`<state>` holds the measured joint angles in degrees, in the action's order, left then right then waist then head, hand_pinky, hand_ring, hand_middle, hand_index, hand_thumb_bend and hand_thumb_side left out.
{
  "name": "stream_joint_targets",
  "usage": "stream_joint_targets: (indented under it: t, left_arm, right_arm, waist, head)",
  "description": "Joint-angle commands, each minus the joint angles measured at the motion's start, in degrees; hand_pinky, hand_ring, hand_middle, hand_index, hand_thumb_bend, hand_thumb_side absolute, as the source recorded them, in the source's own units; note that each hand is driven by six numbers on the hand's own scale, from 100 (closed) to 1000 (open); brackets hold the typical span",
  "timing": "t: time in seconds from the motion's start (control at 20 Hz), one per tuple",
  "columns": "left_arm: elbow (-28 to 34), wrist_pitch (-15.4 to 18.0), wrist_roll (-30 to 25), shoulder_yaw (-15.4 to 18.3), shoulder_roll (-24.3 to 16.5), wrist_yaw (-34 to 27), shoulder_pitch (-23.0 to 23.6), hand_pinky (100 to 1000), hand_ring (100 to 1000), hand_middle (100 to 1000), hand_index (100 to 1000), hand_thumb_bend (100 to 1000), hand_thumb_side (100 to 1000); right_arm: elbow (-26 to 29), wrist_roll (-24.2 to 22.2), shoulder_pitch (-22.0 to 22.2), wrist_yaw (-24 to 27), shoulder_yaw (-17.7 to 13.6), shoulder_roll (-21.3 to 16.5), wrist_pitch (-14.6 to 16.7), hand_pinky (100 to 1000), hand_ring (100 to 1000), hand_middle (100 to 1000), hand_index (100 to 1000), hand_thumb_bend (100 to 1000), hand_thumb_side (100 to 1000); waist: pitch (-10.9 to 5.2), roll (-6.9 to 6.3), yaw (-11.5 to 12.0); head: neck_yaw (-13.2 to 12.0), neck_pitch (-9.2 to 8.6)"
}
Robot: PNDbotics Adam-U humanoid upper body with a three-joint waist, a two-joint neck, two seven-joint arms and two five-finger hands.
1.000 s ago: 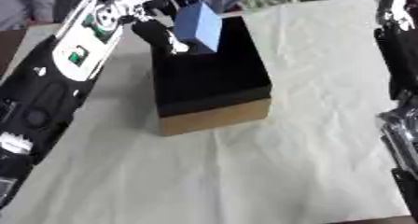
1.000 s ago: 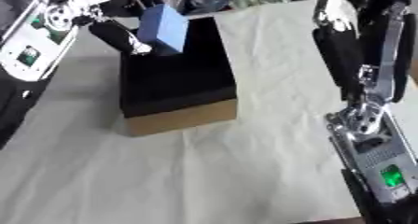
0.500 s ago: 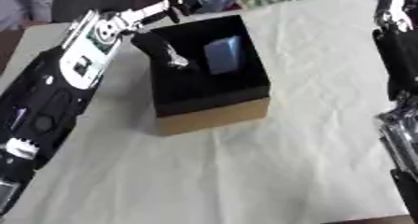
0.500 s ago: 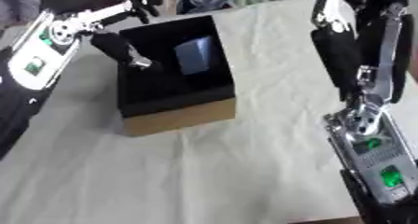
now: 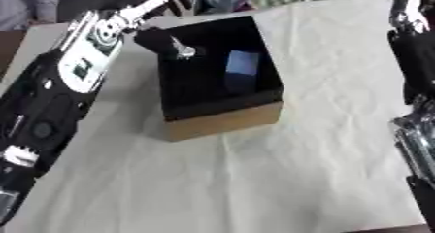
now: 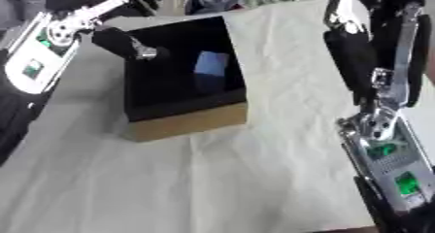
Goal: Pick up objects on the table and place them in the box.
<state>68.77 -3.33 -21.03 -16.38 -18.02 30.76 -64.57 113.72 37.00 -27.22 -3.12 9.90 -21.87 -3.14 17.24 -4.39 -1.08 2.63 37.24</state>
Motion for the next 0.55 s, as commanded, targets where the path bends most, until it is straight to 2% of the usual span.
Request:
stream_joint_targets:
  t: [0.05, 0.1, 0.35, 0.55]
  left_arm:
    - [7.51, -2.70, 1.82, 1.56, -2.89, -3.82, 0.30, 904, 728, 754, 904, 358, 262]
    - [10.42, -4.06, 2.59, 2.03, -3.62, -5.50, 1.17, 885, 701, 744, 898, 296, 254]
    - [26.35, -10.98, 7.81, 4.95, -7.94, -14.23, 7.18, 869, 651, 724, 877, 188, 238]
    - [36.79, -15.74, 14.67, 7.91, -9.40, -21.88, 12.75, 885, 633, 723, 881, 134, 311]
  right_arm:
    - [0.87, 0.18, -0.51, -0.15, -0.62, -0.82, -0.11, 853, 807, 597, 796, 100, 403]
    - [0.87, 0.24, -0.44, -0.23, -0.72, -0.88, -0.11, 852, 806, 597, 796, 100, 402]
    - [0.87, 0.65, -0.22, -0.72, -1.42, -1.24, 0.07, 851, 806, 598, 796, 100, 400]
    - [0.87, 0.80, -0.41, -1.06, -1.87, -1.24, 0.28, 850, 805, 600, 795, 100, 398]
  waist:
    - [-1.71, 0.43, 0.47]
    - [-1.83, 0.48, 0.74]
    - [-2.28, 0.90, 1.95]
    - [-2.51, 1.43, 2.69]
  head:
    - [0.32, 0.56]
    - [0.50, 0.71]
    - [1.48, 1.22]
    - [1.64, 1.22]
